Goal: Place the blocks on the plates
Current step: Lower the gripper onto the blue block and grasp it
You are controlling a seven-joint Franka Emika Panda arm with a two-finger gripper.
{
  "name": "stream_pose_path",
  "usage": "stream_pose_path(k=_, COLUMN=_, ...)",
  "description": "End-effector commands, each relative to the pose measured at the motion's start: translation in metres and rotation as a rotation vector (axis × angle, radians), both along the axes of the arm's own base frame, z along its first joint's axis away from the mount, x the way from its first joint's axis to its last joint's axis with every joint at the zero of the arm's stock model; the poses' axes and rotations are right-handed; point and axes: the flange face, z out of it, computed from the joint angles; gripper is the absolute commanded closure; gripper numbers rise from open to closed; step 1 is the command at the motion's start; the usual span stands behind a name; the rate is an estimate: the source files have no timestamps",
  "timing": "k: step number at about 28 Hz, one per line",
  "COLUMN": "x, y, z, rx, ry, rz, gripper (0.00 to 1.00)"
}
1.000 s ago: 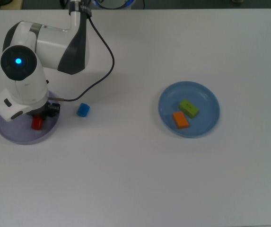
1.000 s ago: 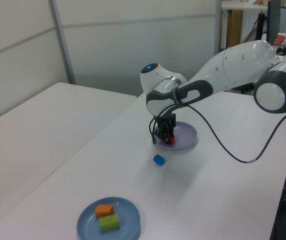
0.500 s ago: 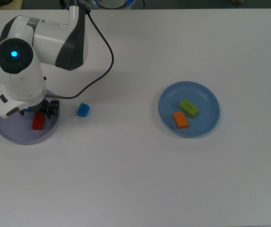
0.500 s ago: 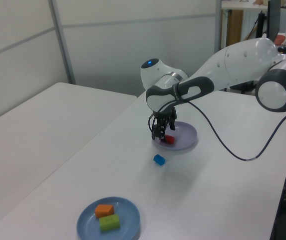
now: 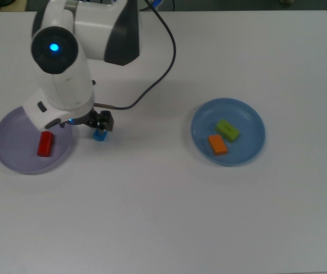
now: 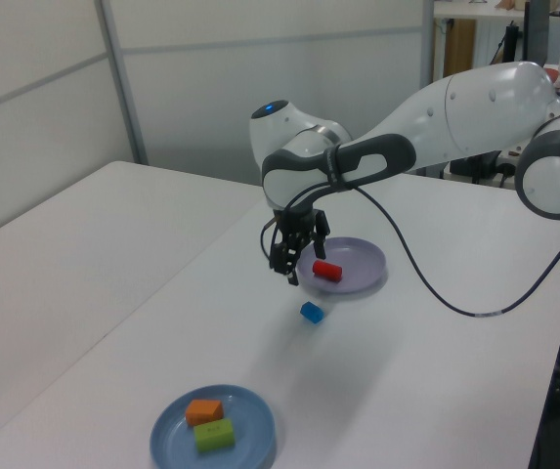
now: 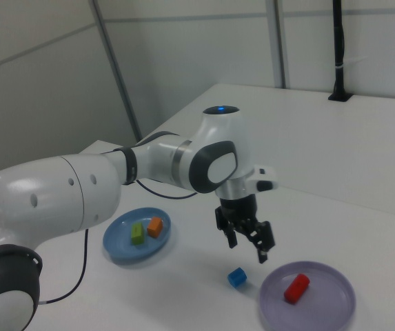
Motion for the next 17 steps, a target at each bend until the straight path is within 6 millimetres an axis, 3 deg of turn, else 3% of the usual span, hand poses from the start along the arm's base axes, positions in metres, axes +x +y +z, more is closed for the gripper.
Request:
stream_pose_path(k=1, x=-0.005, y=0.021, z=-0.009, rx=-0.001, ry=0.014, rz=-0.125, gripper=0.0)
stream_pose_path(k=6, x=-0.006, y=0.039, z=-0.021, rx=-0.009, ry=0.034, rz=-0.106, gripper=0.0)
stream_pose_path(k=10, x=-0.006, y=0.058, z=-0.043, rx=-0.022, ry=0.067, rz=-0.07, gripper=0.0)
stream_pose_path(k=17, x=-0.005, y=0.052, z=-0.066, rx=-0.066, ry=0.096, rz=-0.053, gripper=0.01)
